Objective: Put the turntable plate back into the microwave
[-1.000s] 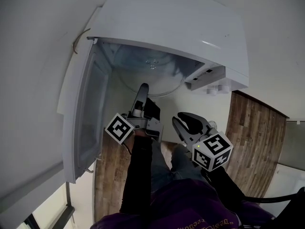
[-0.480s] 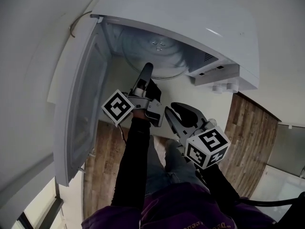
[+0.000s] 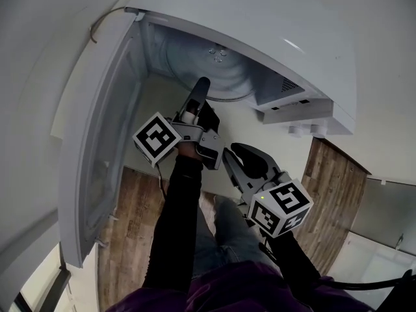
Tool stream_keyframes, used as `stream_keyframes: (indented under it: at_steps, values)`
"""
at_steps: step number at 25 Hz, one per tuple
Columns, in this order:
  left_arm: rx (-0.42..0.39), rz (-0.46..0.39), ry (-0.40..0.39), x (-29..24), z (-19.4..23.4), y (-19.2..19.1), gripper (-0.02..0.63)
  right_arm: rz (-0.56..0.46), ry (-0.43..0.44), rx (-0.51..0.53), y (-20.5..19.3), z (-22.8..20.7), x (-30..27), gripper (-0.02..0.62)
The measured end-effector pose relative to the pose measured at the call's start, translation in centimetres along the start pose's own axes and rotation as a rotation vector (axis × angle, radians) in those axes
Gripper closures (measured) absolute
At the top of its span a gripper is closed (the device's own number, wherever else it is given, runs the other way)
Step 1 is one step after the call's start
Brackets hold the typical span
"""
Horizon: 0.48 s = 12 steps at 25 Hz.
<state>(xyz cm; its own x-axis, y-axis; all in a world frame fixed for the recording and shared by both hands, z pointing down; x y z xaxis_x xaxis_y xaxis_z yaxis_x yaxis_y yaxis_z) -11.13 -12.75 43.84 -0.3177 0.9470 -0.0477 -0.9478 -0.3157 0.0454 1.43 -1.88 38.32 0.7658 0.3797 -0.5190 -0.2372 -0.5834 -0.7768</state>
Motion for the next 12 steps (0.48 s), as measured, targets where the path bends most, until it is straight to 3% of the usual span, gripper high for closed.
stream_keyframes:
  at_steps: [12]
  values:
    - [0.000, 0.019, 0.019, -1.9, 0.0, 0.2, 0.532, 0.021, -0.013, -0.005, -0.7, -0.5, 0.0, 0.506]
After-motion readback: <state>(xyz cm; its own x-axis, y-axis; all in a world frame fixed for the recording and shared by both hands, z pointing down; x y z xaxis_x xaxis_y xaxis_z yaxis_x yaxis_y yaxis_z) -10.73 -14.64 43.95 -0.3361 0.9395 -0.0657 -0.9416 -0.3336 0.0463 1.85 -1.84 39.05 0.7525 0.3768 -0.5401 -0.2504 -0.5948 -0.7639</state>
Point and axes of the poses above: the fingertips, and each gripper's own axes: x backward along the fingers, z to its left, y out of its top, the point moved 5 cm from there along x, backward along the fingers, and after that the axes turned 11 degrees about y, right-handed, at the moved point
